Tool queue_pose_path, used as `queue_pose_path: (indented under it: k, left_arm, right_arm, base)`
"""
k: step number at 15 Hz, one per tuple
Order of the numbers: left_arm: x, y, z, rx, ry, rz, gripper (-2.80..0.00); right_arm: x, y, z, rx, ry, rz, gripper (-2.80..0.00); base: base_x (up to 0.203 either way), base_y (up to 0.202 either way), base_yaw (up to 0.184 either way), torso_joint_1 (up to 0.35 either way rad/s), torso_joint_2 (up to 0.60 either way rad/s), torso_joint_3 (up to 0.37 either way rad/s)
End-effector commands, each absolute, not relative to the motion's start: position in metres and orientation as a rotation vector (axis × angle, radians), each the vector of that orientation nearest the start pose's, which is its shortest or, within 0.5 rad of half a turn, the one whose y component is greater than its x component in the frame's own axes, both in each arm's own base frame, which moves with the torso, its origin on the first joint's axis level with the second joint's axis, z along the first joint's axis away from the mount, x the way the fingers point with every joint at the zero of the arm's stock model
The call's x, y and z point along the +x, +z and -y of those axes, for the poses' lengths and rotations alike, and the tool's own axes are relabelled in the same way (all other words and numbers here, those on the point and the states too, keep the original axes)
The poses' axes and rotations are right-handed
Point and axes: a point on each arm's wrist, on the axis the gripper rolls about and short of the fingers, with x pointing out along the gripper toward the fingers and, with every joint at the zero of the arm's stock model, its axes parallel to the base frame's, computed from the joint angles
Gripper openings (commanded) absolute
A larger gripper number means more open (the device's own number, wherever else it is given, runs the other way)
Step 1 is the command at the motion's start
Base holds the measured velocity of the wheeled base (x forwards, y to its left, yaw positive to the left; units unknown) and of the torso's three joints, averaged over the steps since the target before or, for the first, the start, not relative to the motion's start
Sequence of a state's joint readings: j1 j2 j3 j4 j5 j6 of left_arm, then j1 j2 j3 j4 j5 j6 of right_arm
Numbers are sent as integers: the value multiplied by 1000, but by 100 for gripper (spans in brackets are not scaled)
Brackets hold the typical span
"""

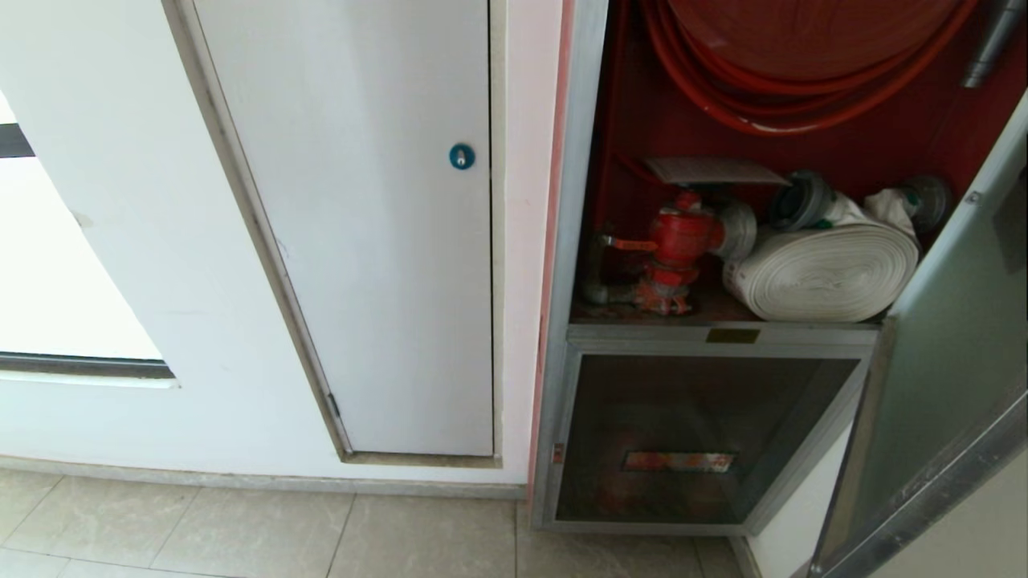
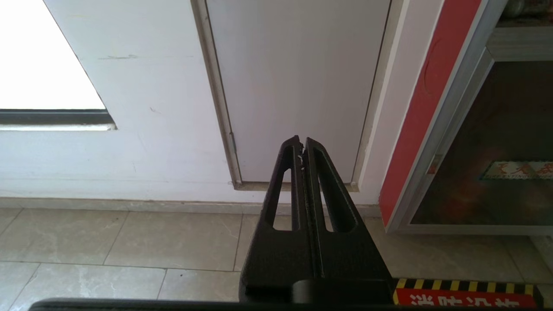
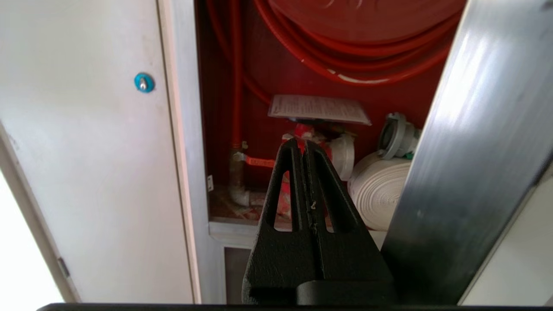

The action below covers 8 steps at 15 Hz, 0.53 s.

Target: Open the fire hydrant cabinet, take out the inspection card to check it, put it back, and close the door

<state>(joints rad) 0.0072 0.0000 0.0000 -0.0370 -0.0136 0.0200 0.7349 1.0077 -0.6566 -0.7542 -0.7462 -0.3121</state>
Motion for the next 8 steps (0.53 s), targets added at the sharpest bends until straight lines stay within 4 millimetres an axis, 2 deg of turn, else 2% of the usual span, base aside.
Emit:
queue_pose_path:
  k: [1,8]
  left_arm:
    - [-22,75,0,20,-6,22,-280]
    - [-22,76,0,20,-6,23,-280]
  right_arm:
    - [92,304,-62,-23,-69,310,-280]
    - [75,298,-43,-26,-141,321,-280]
  base:
    - [0,0,0,0,0,0]
    - [0,0,0,0,0,0]
